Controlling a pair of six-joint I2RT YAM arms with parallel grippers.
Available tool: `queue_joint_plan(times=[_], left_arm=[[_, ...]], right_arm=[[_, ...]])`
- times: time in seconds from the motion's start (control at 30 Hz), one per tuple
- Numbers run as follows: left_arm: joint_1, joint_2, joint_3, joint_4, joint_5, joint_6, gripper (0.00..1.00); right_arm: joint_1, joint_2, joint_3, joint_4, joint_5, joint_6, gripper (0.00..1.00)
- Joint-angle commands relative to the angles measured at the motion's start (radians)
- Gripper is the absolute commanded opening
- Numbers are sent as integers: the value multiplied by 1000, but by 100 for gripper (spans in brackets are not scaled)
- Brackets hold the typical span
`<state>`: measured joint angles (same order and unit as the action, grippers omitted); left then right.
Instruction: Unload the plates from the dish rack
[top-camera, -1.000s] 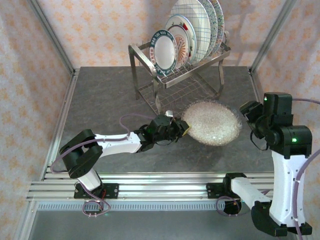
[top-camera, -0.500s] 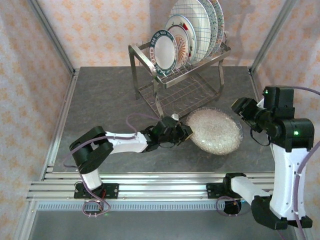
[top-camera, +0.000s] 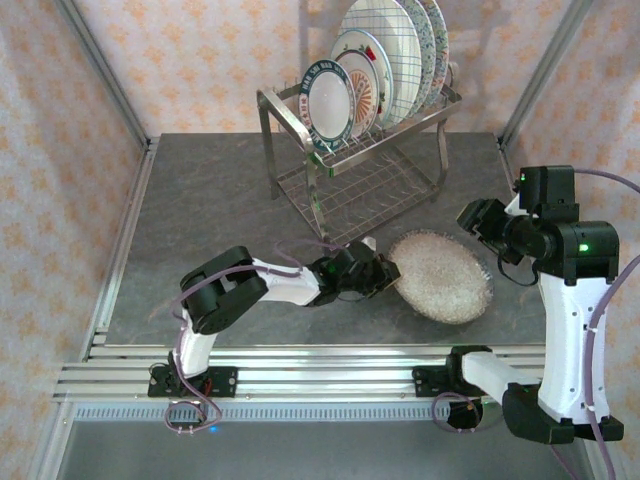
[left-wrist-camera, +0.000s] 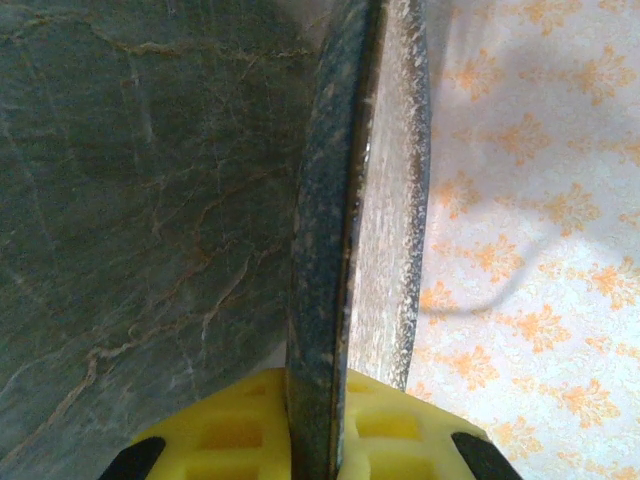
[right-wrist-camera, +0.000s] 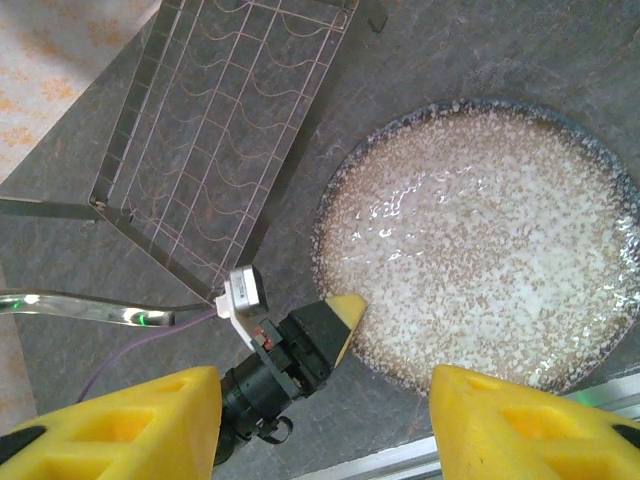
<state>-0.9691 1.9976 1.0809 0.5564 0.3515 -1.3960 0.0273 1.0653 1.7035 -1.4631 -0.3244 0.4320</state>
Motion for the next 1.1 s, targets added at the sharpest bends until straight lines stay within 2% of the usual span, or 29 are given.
queue_joint_plan(times=[0.0,0.17,0.77,1.07], left_arm=[[4,-20,109,335,13,27,0],[5,16,126,336,2,38,0],[27,32,110,174,2,125,0],[40,59,57,198,-7,118,0]], right_arm=[[2,-2,10,-24,-14,-14,56],[3,-4,-3,-9,-28,-9,56],[4,-19,-70,29,-68,15,56],[4,-23,-77,39,-88,11,57]])
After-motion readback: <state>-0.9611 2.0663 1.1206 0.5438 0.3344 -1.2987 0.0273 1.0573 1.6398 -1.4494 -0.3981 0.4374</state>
